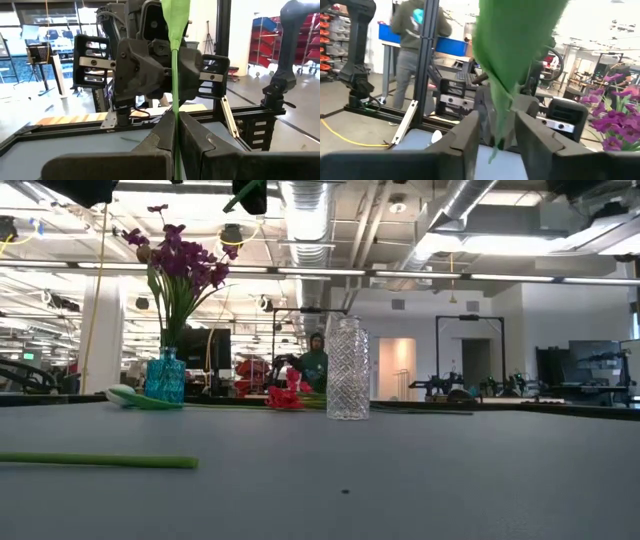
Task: Sort flowers into vase by color
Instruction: Put the dark red tulip into the blue vase
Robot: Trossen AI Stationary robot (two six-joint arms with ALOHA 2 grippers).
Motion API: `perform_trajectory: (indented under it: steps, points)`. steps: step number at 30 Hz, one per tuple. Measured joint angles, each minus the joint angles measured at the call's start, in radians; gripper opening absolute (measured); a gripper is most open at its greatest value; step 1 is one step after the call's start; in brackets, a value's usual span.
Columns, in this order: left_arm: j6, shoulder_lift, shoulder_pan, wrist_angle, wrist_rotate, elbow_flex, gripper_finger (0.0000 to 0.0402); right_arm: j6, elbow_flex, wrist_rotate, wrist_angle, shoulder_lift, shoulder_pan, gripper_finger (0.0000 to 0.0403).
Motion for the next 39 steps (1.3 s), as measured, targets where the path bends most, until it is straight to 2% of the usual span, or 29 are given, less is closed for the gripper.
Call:
perform_trajectory:
  steps: [5, 8, 13, 18, 21, 25, 27, 33, 37, 39]
  points:
    - [0.026, 0.0, 0.0, 0.014, -0.006, 0.0, 0.0, -0.015, 0.0, 0.0, 0.004, 0.0, -0.01, 0.0057]
    - [-0.007, 0.0, -0.001, 0.011, -0.05, 0.0, 0.0, -0.051, 0.0, 0.001, 0.006, 0.0, -0.01, 0.0017]
    - [-0.017, -0.013, 0.006, -0.04, -0.092, 0.0, 0.003, -0.052, 0.0, 0.007, 0.001, -0.001, -0.035, 0.0019]
    - [-0.029, -0.105, 0.007, -0.269, -0.213, 0.0, 0.0089, -0.052, 0.0, -0.007, -0.007, -0.027, -0.117, 0.0017]
    - [-0.082, -0.189, 0.008, -0.459, -0.287, 0.001, 0.0122, -0.039, 0.0, -0.084, -0.009, -0.028, -0.206, 0.0017]
    - [-0.16, -0.298, 0.006, -0.704, -0.285, 0.001, 0.015, 0.082, 0.0, -0.251, 0.015, -0.019, -0.375, 0.0016]
    - [-0.211, -0.337, 0.005, -0.817, -0.27, 0.001, 0.0157, 0.131, 0.0, -0.292, 0.017, -0.016, -0.459, 0.0016]
    - [-0.364, -0.367, -0.014, -1.127, -0.28, -0.002, 0.0159, 0.232, 0.022, -0.305, 0.09, 0.054, -0.63, 0.0016]
    - [-0.416, -0.314, -0.022, -1.135, -0.31, -0.057, 0.0158, 0.25, 0.131, -0.32, 0.101, 0.191, -0.657, 0.0016]
    - [-0.434, -0.283, -0.023, -1.115, -0.32, -0.094, 0.0158, 0.253, 0.2, -0.363, 0.095, 0.274, -0.662, 0.0016]
